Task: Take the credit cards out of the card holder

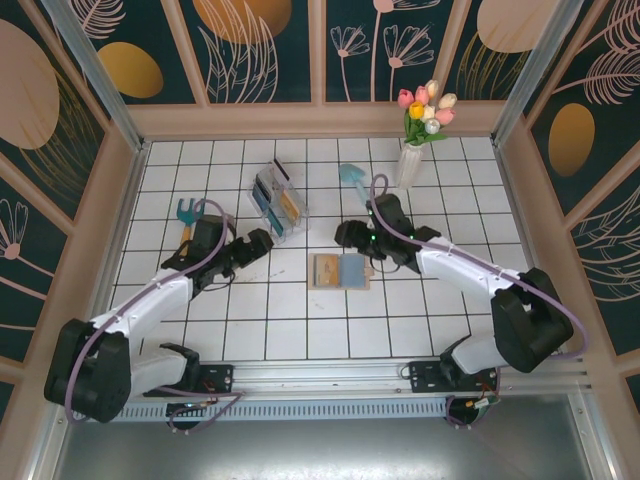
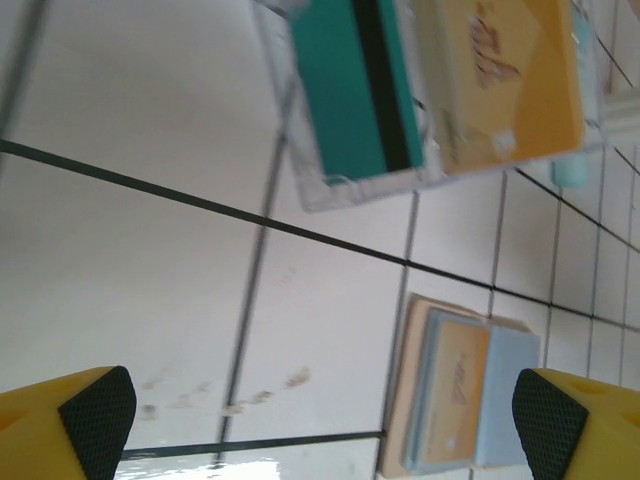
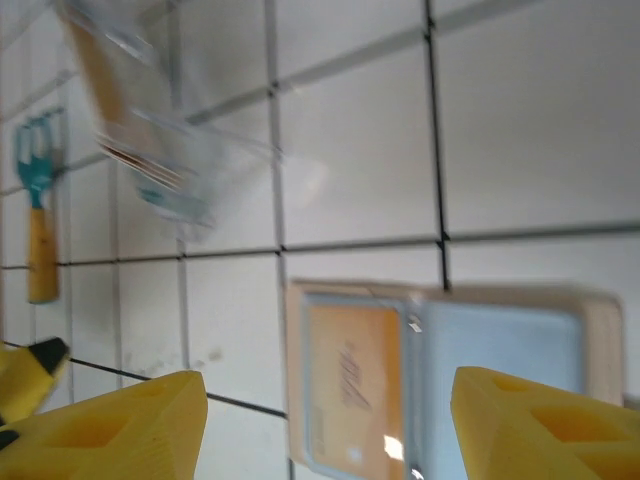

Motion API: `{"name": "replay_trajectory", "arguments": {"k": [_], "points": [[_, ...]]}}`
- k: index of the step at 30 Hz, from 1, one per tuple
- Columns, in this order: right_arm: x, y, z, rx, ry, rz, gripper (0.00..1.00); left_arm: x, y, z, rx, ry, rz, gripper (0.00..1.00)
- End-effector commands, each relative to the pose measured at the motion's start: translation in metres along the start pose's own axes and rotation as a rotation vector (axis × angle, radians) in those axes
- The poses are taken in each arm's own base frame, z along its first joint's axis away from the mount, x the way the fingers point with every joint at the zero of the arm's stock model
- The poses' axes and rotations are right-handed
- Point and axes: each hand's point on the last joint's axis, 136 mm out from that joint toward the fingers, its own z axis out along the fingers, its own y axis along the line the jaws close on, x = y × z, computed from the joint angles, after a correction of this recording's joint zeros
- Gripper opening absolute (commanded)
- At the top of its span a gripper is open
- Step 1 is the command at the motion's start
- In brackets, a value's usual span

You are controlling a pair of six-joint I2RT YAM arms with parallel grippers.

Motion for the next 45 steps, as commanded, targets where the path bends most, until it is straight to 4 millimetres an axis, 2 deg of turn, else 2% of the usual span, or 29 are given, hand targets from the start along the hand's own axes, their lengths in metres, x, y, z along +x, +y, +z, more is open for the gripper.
{"name": "replay_trajectory", "arguments": {"k": [1,8,11,15,20,24,30,36,40,45], "points": [[0.007,0.004,0.002,-0.064,0.01,0.108,0.67,0.003,-0.032,0.01,0.057,0.017,0.037,0.98],[0.028,-0.017,0.02,-0.014,0.087,0.12,0.66,0.035,-0.07,0.033,0.089,0.099,0.064,0.89],[0.031,-0.011,0.025,-0.046,0.114,0.083,0.57,0.05,-0.079,0.045,0.089,0.143,0.067,0.81],[0.033,-0.005,0.03,-0.1,0.141,0.032,0.42,0.064,-0.083,0.06,0.076,0.189,0.077,0.64],[0.041,-0.004,0.033,-0.172,0.195,0.005,0.36,0.081,-0.088,0.075,0.074,0.221,0.081,0.55],[0.048,-0.01,0.041,-0.164,0.233,0.014,0.28,0.097,-0.084,0.087,0.047,0.25,0.076,0.43],[0.055,-0.018,0.048,-0.152,0.257,0.044,0.23,0.095,-0.07,0.094,-0.015,0.227,0.073,0.31],[0.061,-0.024,0.052,-0.139,0.275,0.053,0.2,0.104,-0.064,0.101,-0.017,0.261,0.063,0.2],[0.067,-0.028,0.054,-0.127,0.3,0.054,0.19,0.105,-0.063,0.102,-0.017,0.266,0.064,0.15],[0.078,-0.034,0.059,-0.098,0.34,0.053,0.19,0.107,-0.059,0.102,-0.03,0.272,0.065,0.13]]}}
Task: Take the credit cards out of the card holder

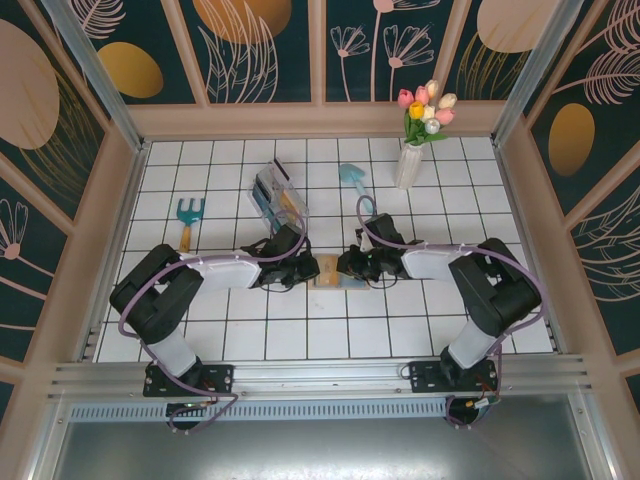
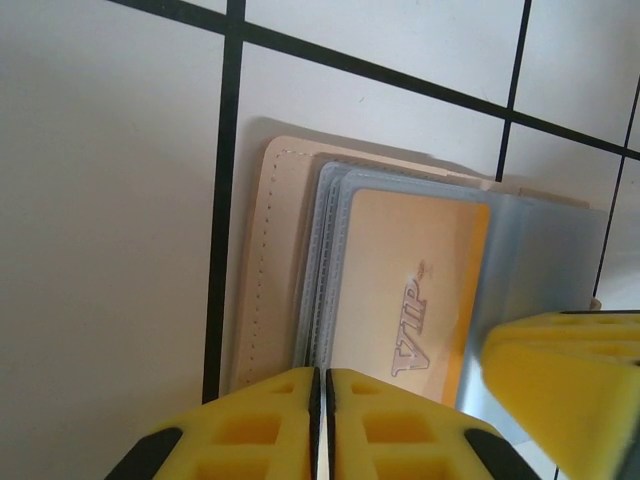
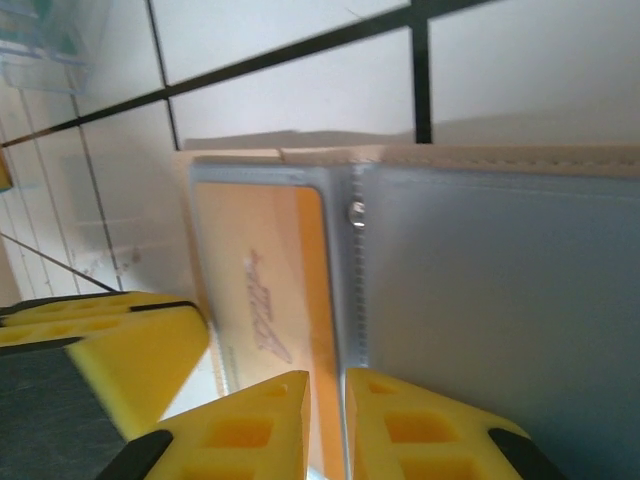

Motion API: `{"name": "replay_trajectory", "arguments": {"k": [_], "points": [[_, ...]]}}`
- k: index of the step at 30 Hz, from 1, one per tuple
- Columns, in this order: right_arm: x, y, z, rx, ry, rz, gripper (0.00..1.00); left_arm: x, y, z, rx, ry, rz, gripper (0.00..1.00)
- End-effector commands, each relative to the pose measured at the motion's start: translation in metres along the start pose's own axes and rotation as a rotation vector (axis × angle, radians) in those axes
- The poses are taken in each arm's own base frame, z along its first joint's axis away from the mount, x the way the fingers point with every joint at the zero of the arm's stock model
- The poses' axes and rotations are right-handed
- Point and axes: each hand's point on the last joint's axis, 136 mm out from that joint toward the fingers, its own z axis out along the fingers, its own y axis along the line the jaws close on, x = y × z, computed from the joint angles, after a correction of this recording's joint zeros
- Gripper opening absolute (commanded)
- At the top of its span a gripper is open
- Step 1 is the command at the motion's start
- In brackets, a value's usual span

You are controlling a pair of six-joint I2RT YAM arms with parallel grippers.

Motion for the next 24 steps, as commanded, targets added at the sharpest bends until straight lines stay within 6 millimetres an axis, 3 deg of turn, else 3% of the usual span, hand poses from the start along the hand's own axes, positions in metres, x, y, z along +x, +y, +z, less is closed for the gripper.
{"name": "replay_trajectory", "arguments": {"k": [1,9,11,24], "points": [[0.011,-0.006,0.005,0.016,0.04,-0.008,0.19,-0.002,-0.003,0.001,0.006,0.0,0.0,0.13],[0.015,-0.003,0.009,-0.005,0.073,-0.018,0.18,0.002,0.002,0.002,-0.003,0.011,-0.003,0.13],[0.015,-0.001,0.008,-0.017,0.076,-0.024,0.18,0.007,0.011,0.009,-0.027,0.031,-0.012,0.11],[0.016,-0.005,0.014,0.009,0.098,-0.045,0.2,0.015,0.031,0.01,-0.077,0.039,-0.035,0.11]]}}
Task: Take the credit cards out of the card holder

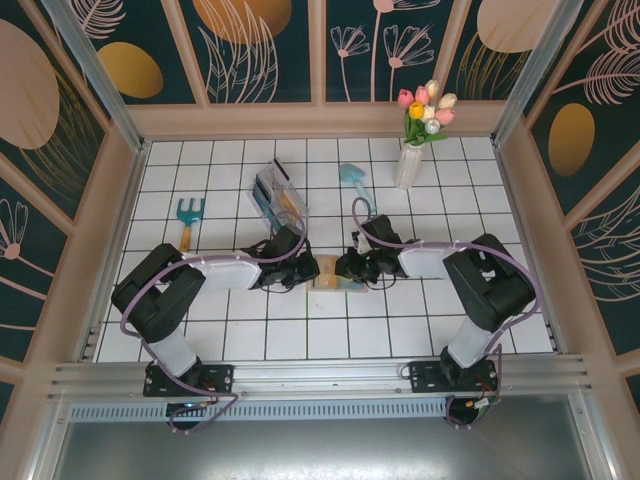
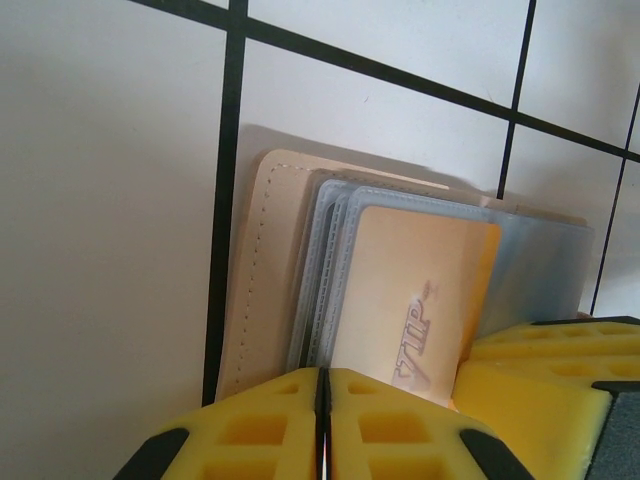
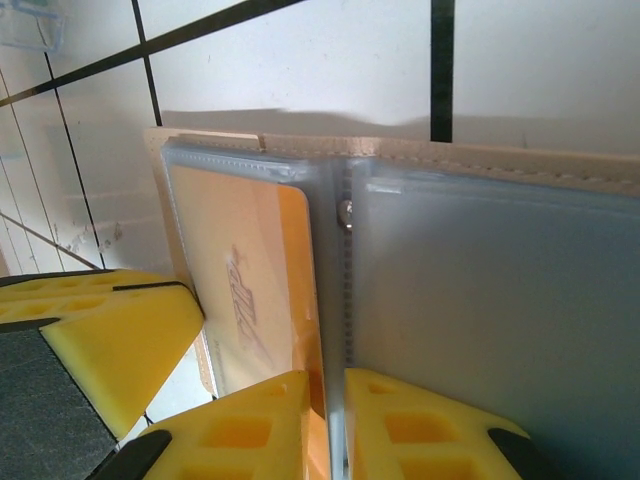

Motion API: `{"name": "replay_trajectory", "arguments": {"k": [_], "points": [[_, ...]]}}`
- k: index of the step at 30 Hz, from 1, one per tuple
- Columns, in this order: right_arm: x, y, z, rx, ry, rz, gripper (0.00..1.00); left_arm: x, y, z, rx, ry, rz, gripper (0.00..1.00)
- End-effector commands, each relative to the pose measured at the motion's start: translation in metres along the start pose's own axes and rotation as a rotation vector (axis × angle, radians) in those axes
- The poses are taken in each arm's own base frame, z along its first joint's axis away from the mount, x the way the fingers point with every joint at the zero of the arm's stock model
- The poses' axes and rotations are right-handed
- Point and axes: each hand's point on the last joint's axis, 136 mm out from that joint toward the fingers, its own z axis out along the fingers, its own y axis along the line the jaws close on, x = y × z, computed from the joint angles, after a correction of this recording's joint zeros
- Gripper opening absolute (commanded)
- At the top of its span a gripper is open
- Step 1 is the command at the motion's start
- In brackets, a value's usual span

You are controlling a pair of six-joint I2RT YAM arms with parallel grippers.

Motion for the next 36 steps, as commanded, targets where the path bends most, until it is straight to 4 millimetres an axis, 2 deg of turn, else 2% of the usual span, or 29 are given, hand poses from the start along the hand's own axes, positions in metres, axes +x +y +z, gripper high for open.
{"name": "replay_trajectory", "arguments": {"k": [1,8,14,18,23,33,36], "points": [[0.008,-0.003,0.007,0.011,0.049,-0.02,0.2,0.014,0.029,0.006,-0.085,0.041,-0.026,0.11],[0.011,-0.009,0.009,0.035,0.061,-0.044,0.17,0.016,0.031,0.008,-0.091,0.05,-0.023,0.13],[0.008,-0.011,0.006,0.063,0.047,-0.055,0.1,0.013,0.034,0.005,-0.117,0.036,-0.017,0.19],[0.005,-0.016,0.0,0.102,0.028,-0.06,0.1,0.01,0.041,0.001,-0.155,0.013,-0.02,0.24],[0.003,-0.024,-0.01,0.149,0.014,-0.056,0.1,0.012,0.045,0.001,-0.169,0.015,-0.019,0.25],[0.001,-0.02,-0.02,0.155,-0.004,-0.064,0.12,0.011,0.045,0.001,-0.171,0.013,-0.017,0.24],[0.0,-0.009,-0.02,0.106,-0.006,-0.073,0.13,0.01,0.043,0.001,-0.166,0.014,-0.012,0.22]]}}
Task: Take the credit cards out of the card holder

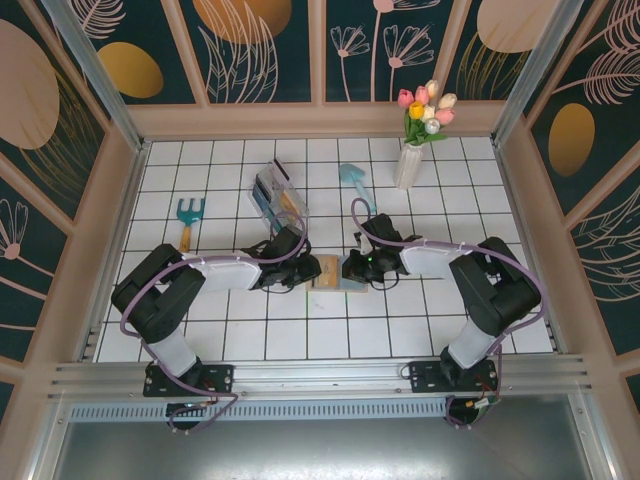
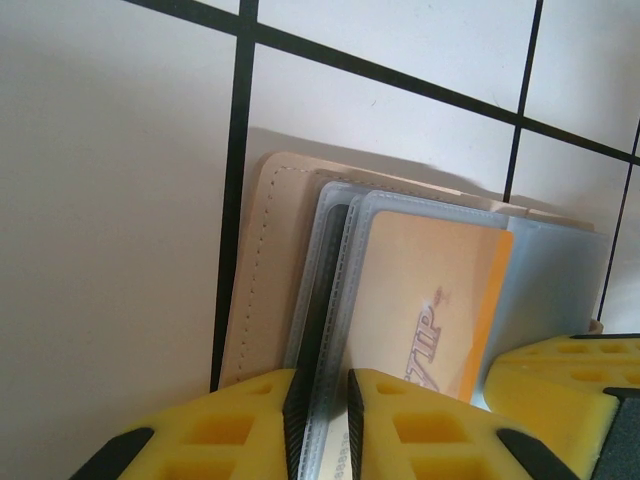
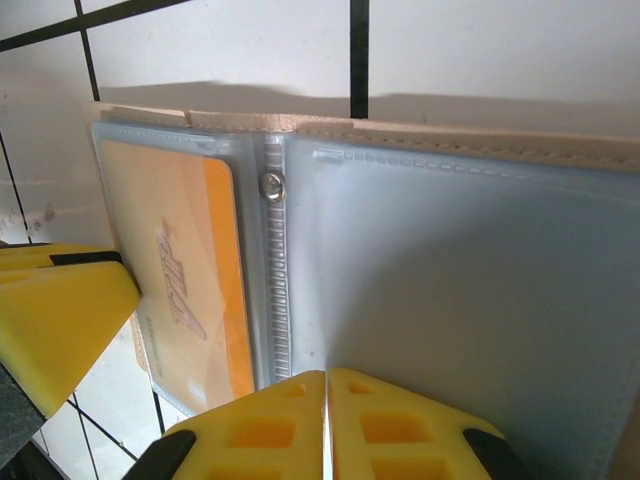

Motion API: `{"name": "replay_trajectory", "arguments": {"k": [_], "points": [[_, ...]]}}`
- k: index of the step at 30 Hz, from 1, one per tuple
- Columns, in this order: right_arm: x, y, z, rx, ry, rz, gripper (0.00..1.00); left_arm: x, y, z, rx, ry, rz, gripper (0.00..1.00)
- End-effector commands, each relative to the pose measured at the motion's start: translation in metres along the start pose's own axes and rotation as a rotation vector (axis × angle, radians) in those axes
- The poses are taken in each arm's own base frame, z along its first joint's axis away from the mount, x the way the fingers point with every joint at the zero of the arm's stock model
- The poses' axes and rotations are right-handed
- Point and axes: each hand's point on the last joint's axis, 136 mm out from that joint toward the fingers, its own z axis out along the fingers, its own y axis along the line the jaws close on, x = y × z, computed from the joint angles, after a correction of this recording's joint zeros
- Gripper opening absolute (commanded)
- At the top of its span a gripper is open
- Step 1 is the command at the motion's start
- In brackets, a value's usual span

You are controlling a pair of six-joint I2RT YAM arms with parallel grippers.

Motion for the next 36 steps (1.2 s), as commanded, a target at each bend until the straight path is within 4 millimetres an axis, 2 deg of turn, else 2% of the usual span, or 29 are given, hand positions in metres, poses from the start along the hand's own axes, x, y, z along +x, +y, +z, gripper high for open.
{"name": "replay_trajectory", "arguments": {"k": [1,5,7,12,19,25,36], "points": [[-0.005,0.013,-0.011,-0.046,-0.02,-0.012,0.14,0.012,0.04,0.002,-0.148,0.028,-0.007,0.22],[-0.008,0.041,-0.024,-0.175,-0.056,-0.045,0.18,0.013,0.042,0.002,-0.151,0.032,-0.008,0.21],[-0.006,0.044,-0.023,-0.191,-0.045,-0.039,0.2,0.013,0.042,0.002,-0.151,0.031,-0.009,0.21],[0.005,0.039,-0.01,-0.168,0.009,-0.02,0.21,0.013,0.041,0.003,-0.148,0.033,-0.006,0.21],[0.01,0.03,0.002,-0.141,0.037,0.014,0.21,0.014,0.042,0.004,-0.15,0.036,-0.007,0.2],[0.01,0.021,0.006,-0.101,0.04,0.022,0.21,0.014,0.042,0.004,-0.15,0.036,-0.008,0.2],[0.009,0.022,0.012,-0.114,0.052,0.017,0.2,0.015,0.041,0.004,-0.146,0.039,-0.006,0.19]]}}
